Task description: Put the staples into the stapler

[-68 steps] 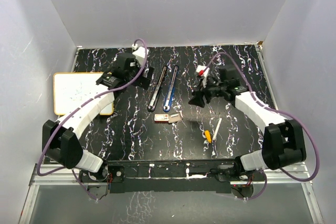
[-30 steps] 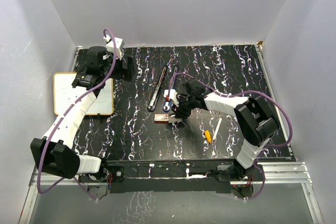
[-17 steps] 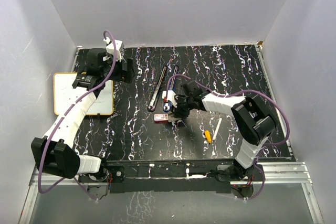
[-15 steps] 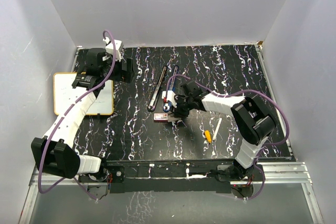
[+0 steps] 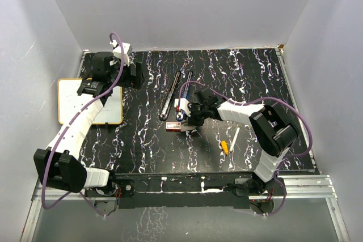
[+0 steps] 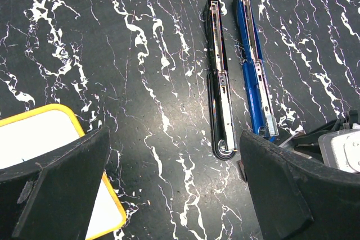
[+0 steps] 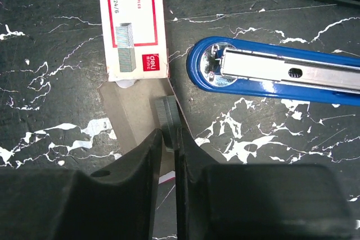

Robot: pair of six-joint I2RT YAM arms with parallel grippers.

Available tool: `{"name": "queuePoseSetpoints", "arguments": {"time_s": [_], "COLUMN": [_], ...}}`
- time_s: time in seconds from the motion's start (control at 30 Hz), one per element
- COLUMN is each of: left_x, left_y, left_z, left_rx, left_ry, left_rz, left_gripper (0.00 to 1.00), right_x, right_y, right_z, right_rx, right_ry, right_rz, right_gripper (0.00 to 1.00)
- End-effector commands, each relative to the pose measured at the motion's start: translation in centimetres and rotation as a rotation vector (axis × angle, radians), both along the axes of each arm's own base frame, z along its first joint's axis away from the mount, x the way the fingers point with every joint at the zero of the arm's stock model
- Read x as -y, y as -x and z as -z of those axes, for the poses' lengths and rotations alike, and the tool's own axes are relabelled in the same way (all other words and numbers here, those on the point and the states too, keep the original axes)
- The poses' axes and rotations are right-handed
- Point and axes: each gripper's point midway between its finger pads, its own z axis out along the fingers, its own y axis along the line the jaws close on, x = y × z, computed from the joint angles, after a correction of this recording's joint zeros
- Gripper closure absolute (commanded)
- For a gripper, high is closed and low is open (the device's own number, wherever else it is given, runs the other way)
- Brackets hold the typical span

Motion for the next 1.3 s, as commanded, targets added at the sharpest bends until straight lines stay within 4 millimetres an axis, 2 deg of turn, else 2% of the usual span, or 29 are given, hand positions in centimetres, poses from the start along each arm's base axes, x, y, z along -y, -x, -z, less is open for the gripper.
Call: {"name": "queuePoseSetpoints", "arguments": {"time_s": [0.0,0.07,0.1,0.13,0.33,0.57,0.83,0.93,1.13,1.27], "left_x": [0.0,0.0,0.0,-0.1,0.2,0.4,0.7,0.7,0.7,0.7], "left_y": [0.3,0.3,0.3,0.2,0.2,0.3,0.6,0.6,0.7,0.7], "left_z": [-1.0,-0.9,-0.8,-0.8,-0.4,-0.2,0.0,-0.1,0.0,0.1], "left_rx": [0.033,0.034,0.033,0.034,0.022,0.019,0.019,0.022,0.027,0.025], "left_ry": [0.017,0.012,0.011,0.008,0.013,0.017,0.027,0.024,0.021,0.021], "left_rz": [0.011,0.013,0.013,0.013,0.027,0.037,0.059,0.059,0.063,0.063], "left_gripper": [0.03,0.03,0.03,0.03,0.03,0.03,0.03,0.03,0.03,0.03], "right_x": [-0.5,-0.7,-0.9,-1.0,-1.1,-1.1,-1.6,-1.5,-0.8,-0.4], "right_y": [-0.2,0.0,-0.1,0.0,0.4,0.0,-0.5,-0.5,-0.4,0.0], "right_z": [-0.5,-0.7,-1.9,-2.3,-2.6,-2.7,-4.3,-4.3,-3.8,-3.2], "right_rx": [0.032,0.022,0.036,0.036,0.023,0.044,0.06,0.064,0.058,0.054], "right_ry": [-0.012,-0.017,-0.037,-0.045,-0.062,-0.062,-0.111,-0.109,-0.078,-0.055], "right_rz": [-0.025,-0.033,-0.039,-0.044,-0.054,-0.028,0.004,0.006,0.008,0.001], "right_gripper": [0.83,0.85,0.86,0.87,0.92,0.92,0.92,0.92,0.77,0.71]}}
